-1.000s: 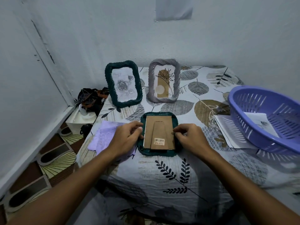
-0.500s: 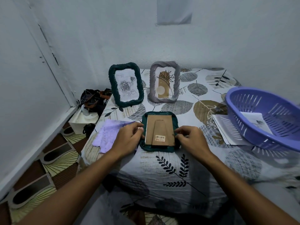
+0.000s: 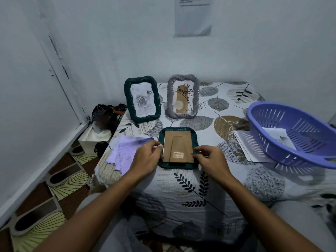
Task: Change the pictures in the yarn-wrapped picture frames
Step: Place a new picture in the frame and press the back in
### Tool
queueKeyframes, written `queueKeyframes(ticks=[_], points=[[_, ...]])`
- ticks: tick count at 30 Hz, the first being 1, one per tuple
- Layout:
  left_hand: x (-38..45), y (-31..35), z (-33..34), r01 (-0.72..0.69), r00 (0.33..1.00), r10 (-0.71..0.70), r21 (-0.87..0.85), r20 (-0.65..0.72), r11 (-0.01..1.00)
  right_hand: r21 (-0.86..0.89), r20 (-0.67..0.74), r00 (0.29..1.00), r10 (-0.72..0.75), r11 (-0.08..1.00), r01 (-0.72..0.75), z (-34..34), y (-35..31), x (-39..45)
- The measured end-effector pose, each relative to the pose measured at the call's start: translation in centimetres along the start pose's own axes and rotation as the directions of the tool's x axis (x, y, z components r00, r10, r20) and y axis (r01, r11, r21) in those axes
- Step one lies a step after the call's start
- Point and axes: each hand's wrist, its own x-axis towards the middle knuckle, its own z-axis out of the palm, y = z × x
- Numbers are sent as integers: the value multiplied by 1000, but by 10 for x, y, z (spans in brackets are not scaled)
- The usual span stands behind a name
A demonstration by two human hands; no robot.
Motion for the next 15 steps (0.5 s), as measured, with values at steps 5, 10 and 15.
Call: queueKeyframes(ticks=[5,10,15], points=[[1,4,1,32,999,-32,6,-1,999,75,28,999,38,996,-40,1,2,2],[-2,5,1,27,1000,-27,22,-11,999,112,41,997,61,992,-65,-2,4,2],[2,4,-2,0,1000,-2,54,21,999,58,61,998,26,998,-29,-4,2,3]])
